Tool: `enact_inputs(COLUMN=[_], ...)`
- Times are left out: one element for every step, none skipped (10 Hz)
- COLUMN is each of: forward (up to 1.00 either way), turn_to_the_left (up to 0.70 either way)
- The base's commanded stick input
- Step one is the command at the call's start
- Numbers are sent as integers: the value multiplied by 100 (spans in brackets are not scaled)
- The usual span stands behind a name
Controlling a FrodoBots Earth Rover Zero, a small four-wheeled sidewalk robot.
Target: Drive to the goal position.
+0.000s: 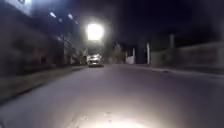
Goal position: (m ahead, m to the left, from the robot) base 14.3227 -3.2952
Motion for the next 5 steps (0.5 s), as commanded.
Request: enact_inputs(forward=[100,100,100,100,100], turn_to_the_left=[0,0,0,0,0])
